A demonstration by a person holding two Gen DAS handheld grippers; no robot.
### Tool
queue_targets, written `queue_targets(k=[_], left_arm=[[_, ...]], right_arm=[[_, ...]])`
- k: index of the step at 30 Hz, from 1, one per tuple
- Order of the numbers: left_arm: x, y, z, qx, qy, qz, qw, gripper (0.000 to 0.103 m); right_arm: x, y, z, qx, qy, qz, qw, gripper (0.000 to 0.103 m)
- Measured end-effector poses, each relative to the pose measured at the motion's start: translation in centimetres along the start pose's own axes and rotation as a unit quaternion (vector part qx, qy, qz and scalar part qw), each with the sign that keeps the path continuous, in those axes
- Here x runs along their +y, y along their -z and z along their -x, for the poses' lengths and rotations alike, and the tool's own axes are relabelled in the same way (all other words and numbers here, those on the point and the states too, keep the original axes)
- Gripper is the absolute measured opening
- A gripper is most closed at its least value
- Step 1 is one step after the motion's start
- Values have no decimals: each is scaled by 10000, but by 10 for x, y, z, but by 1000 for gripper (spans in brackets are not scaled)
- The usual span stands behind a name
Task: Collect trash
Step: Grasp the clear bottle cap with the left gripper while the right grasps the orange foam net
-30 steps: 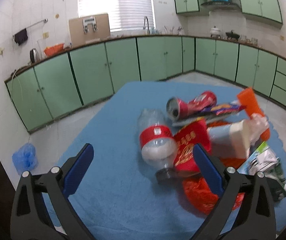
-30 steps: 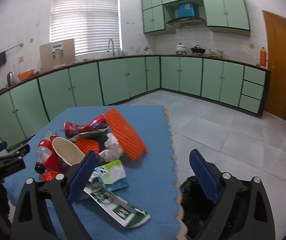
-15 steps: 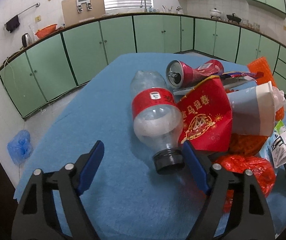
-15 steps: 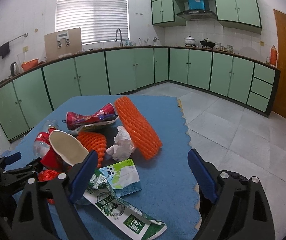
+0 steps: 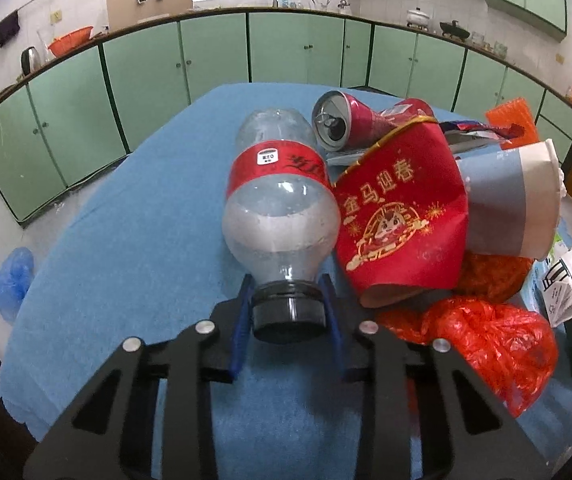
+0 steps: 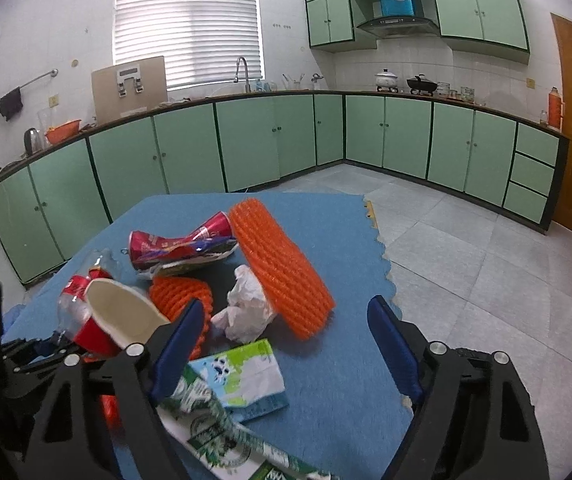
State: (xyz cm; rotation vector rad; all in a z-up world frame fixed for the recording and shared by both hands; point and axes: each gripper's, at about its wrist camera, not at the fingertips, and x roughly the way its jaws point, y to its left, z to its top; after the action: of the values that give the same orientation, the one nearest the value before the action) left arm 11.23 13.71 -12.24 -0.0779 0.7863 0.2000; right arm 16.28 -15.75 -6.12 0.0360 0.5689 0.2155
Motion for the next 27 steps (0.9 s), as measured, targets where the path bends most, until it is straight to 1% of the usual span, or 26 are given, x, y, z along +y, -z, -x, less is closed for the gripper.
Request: queue_targets(k=[2, 6, 9, 12, 14, 18, 22, 24, 26, 27], left_arm=[[0, -2, 3, -117, -41, -6, 9999, 30], [3, -14, 11, -272, -108, 38, 9996, 30], [9, -21, 15, -376, -181, 165, 9990, 30], [11, -30, 18, -490, -249, 205, 9983, 30], [10, -34, 21, -576, -287, 223, 9977, 30], [9, -47, 23, -716, -275, 168, 9969, 30], [9, -53, 21, -707, -242, 197, 9970, 30], [10, -56, 18, -710, -217, 200, 9970, 30], [10, -58, 18, -726, -201, 181, 9970, 30], [9, -59, 18, -738, -188, 172, 9969, 30]], right_arm=[[-1, -4, -9, 56, -53, -43, 10000, 76], [2, -12, -20, 94, -109, 14, 9999, 72], [2, -22, -27, 113, -245, -41, 9996, 70], [5, -35, -40, 234, -273, -20, 9994, 67], [9, -40, -49, 305, -274, 56, 9991, 63], [14, -45, -71, 537, -244, 87, 9982, 57], [14, -42, -88, 827, -217, 124, 9963, 47], [14, -40, -95, 985, -304, 105, 9946, 37], [14, -38, -99, 1114, -470, 35, 9927, 19], [13, -38, -98, 1097, -524, 18, 9926, 17]])
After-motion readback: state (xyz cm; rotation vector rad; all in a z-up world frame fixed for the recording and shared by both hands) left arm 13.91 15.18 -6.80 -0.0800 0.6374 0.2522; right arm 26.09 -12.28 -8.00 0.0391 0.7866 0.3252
